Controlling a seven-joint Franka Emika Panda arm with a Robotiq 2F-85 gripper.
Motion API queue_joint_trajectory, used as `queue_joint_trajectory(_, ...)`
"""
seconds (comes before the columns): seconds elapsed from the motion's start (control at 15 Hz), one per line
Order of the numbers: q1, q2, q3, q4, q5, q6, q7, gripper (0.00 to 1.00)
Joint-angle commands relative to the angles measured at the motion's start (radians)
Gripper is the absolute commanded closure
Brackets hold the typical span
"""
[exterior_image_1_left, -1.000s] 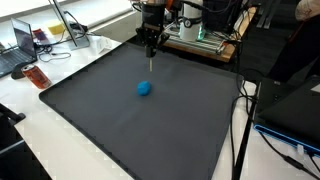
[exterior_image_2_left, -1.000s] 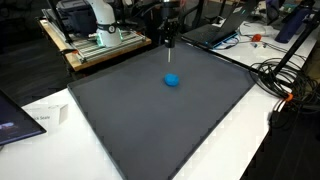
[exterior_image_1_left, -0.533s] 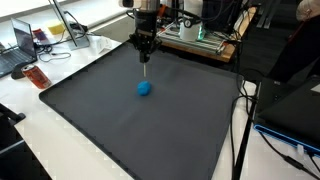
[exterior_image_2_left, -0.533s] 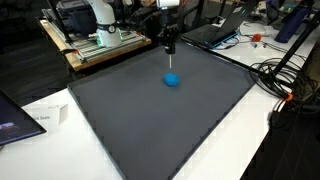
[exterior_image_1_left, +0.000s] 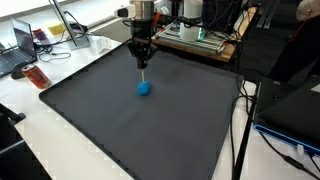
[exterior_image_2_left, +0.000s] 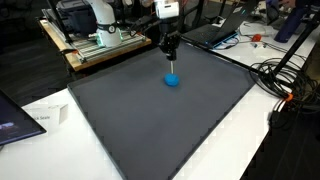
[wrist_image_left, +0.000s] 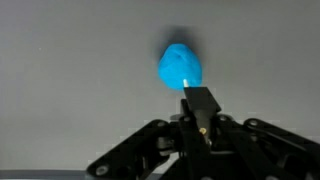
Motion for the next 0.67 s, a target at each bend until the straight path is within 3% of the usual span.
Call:
queue_joint_trajectory(0.0,-0.020,0.049,0.015,0.040,0.048,-0.001,-0.056,0.97)
queue_joint_trajectory(0.6,-0.029,0.151,0.039,0.112,0.061,-0.046,-0.093,0.97)
